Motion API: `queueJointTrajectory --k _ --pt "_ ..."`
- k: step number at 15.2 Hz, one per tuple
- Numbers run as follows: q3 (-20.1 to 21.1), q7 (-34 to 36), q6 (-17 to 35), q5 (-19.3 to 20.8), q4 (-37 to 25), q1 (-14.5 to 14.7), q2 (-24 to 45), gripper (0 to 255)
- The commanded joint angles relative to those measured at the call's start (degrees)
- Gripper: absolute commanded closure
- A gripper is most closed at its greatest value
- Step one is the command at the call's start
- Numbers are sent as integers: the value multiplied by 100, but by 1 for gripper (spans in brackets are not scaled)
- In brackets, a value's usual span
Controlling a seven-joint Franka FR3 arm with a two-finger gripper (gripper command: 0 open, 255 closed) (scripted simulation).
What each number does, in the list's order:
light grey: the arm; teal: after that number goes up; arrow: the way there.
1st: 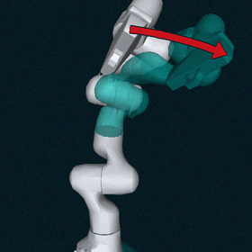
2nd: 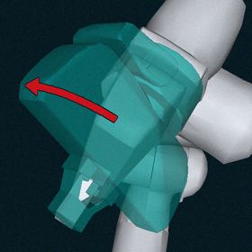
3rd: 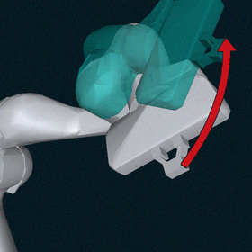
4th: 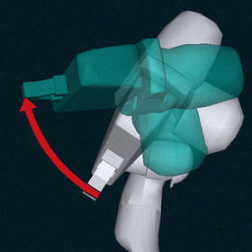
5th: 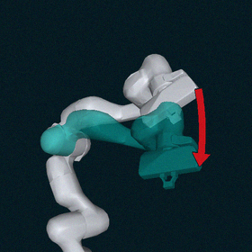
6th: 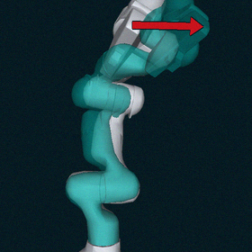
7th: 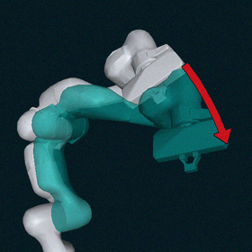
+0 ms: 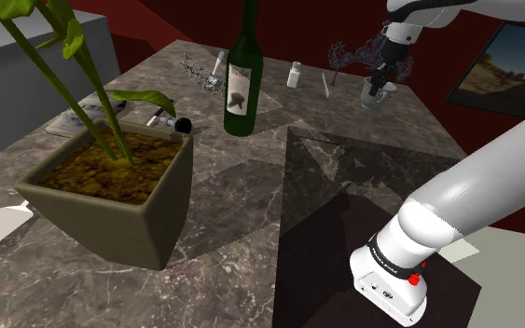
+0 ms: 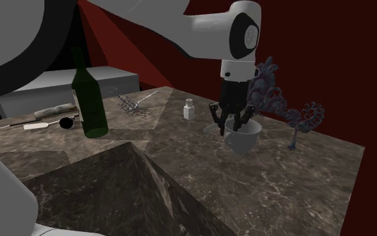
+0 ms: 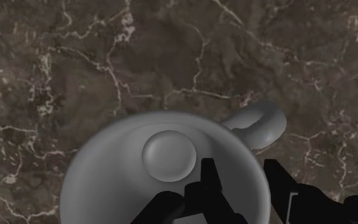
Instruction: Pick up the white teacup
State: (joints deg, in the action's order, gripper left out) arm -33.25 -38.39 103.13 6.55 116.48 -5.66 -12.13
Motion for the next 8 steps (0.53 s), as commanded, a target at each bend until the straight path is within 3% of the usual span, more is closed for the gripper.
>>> queueJointTrajectory --k 1,8 --pt "-1 0 -1 0 3 0 3 255" --pt "35 1 -448 -7 -424 15 -20 255"
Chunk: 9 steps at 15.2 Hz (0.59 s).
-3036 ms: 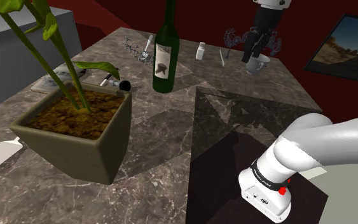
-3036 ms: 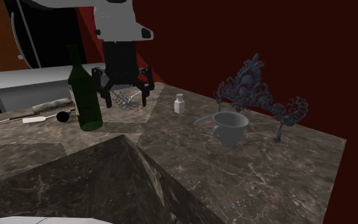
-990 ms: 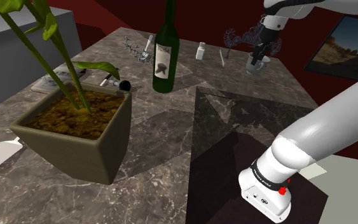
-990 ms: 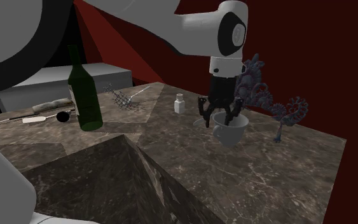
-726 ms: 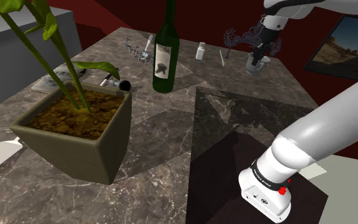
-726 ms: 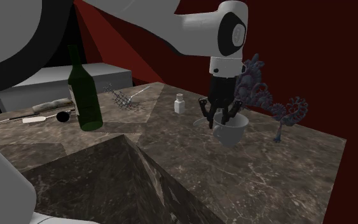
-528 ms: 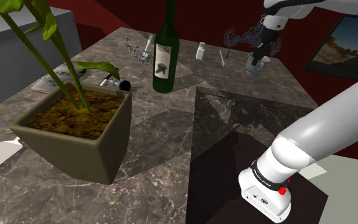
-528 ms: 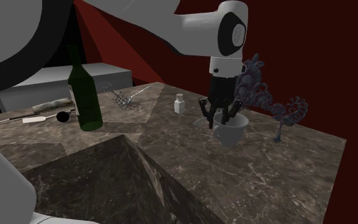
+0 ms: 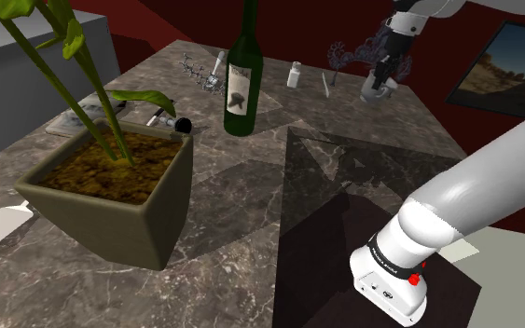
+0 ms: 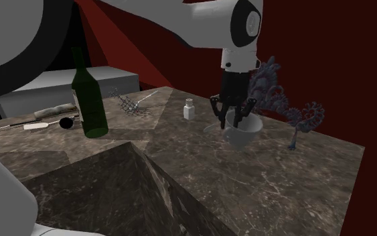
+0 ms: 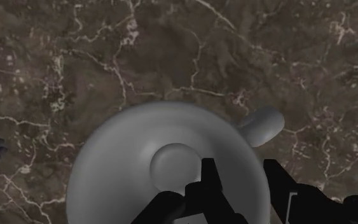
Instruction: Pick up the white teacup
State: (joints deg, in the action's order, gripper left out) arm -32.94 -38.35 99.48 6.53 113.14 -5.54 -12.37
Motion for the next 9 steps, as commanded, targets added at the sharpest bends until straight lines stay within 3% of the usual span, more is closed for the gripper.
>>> queueJointTrajectory --k 1,9 --pt "9 -5 -160 -9 -168 7 6 255" --pt "32 -36 -777 -53 -839 31 66 255"
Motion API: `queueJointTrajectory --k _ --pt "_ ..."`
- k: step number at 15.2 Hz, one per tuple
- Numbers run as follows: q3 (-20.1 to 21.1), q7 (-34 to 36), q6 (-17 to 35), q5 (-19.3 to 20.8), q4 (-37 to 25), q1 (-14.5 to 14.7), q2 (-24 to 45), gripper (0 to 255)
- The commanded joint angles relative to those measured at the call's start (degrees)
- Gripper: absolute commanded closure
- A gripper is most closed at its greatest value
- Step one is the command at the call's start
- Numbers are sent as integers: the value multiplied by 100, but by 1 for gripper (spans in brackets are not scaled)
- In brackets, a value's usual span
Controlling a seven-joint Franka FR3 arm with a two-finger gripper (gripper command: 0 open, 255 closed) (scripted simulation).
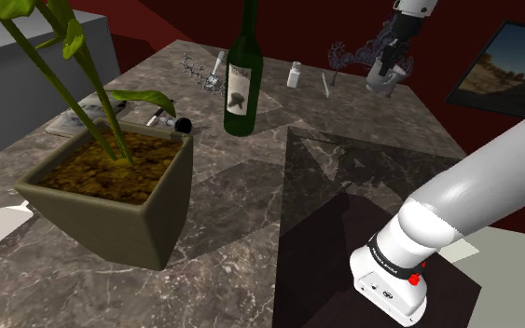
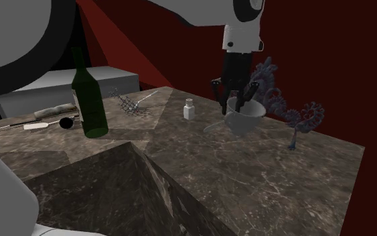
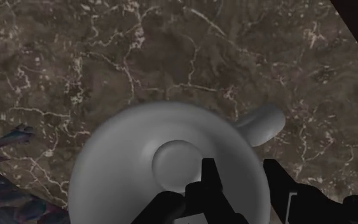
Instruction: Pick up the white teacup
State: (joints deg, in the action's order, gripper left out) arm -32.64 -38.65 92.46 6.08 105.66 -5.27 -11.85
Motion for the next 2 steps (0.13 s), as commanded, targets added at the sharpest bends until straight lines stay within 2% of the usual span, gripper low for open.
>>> queueJointTrajectory --k 1,2 --pt "2 -6 -87 -9 -103 4 15 255" --pt "2 -6 -87 -9 -104 4 16 255"
